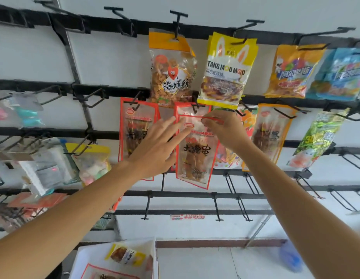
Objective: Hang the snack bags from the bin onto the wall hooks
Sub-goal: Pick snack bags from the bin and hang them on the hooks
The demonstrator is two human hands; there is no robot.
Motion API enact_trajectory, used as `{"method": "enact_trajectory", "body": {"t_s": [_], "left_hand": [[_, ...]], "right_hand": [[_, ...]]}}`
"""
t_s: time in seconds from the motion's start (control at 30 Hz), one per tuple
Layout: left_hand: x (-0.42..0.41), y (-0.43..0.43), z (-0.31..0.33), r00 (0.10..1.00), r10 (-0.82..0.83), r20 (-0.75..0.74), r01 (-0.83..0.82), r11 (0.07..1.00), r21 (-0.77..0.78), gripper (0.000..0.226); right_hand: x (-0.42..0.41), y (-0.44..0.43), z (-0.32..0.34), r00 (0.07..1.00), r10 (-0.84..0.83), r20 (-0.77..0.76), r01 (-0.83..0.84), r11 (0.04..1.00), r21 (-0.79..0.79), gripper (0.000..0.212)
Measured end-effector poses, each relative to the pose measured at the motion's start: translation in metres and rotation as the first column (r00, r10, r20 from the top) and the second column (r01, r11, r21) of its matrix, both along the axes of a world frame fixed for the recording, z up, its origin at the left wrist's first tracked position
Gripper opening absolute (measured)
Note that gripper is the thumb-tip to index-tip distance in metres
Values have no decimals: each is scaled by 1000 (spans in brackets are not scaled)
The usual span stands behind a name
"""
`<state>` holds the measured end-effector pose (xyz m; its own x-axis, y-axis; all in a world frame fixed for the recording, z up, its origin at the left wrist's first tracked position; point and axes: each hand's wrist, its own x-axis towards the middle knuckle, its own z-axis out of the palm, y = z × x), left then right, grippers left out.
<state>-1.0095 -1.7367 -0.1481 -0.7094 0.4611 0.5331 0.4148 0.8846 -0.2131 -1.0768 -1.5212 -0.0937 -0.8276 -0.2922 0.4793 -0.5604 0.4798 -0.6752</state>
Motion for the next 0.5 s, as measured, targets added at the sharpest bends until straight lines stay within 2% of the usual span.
{"method": "enact_trajectory", "body": {"t_s": [0.17, 0.33, 0.5], "left_hand": [[-31, 1, -8, 999, 12, -43, -13, 999, -32, 71], [-48, 4, -5, 989, 51, -140, -55, 998, -23, 69], [-54, 10, -7, 969, 84, -231, -83, 996, 15, 68]], "right_hand": [[-23, -13, -7, 999, -42, 3, 42, 995, -93, 8], [-37, -17, -14, 999, 24, 22, -20, 984, -178, 8], [-41, -14, -13, 996, 85, -37, -91, 981, -172, 11]]}}
